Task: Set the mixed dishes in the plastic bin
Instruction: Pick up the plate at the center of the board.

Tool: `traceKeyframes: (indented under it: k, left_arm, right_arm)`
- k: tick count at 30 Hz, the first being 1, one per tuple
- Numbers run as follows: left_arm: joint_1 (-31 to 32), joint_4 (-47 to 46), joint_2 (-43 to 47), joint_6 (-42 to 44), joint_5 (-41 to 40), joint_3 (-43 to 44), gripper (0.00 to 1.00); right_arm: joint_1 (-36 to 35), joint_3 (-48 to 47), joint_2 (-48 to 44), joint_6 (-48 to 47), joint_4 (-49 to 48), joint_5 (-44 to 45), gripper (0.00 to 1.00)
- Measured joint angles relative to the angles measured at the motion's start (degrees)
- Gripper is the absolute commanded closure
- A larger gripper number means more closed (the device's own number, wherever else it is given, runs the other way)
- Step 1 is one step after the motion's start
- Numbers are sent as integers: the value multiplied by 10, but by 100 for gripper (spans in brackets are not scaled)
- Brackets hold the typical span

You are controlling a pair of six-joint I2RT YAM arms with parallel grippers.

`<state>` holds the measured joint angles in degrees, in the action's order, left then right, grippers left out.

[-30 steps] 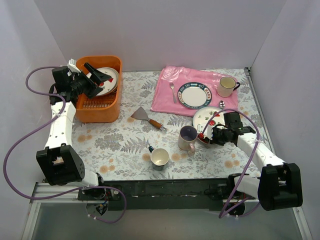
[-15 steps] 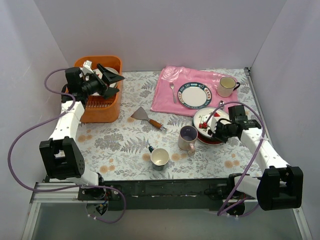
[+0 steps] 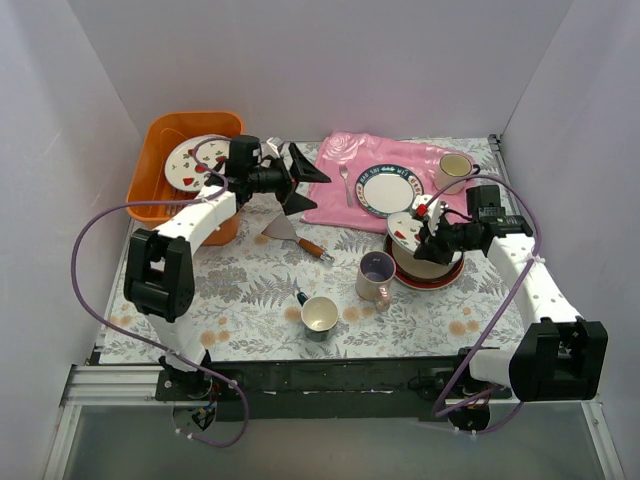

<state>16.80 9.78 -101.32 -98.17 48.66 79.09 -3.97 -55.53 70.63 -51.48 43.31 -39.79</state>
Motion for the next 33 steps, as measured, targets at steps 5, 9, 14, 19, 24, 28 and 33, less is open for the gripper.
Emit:
traceKeyframes:
  k: [5,9,14,19,24,28,33]
  left_arm:
    - [44,2,-58,-18,-2,37,2]
    - [71,0,-107,-31,-2,78,2]
    - [99,-1,-155,-47,-2,113,2]
    - [123,-7,-194,-63,-1,136,2]
    - [141,-8,-232,-76,2,166,2]
    - [154,-9,-258,-86,5,190,2]
    - [167,-12,-283,-94,10,204,2]
  right_arm:
    - [2,-15,16,28,1,-18,99]
    - [2,-21,25,42,1,-26,99]
    - [2,-28,30,61,-2,-35,99]
    - [2,-35,34,77,-9,-42,99]
    - [-3,-40,41,85,-10,-46,99]
    - [-10,-43,45,94,-12,-45,99]
    - [-18,-52,54,102,-14,-45,99]
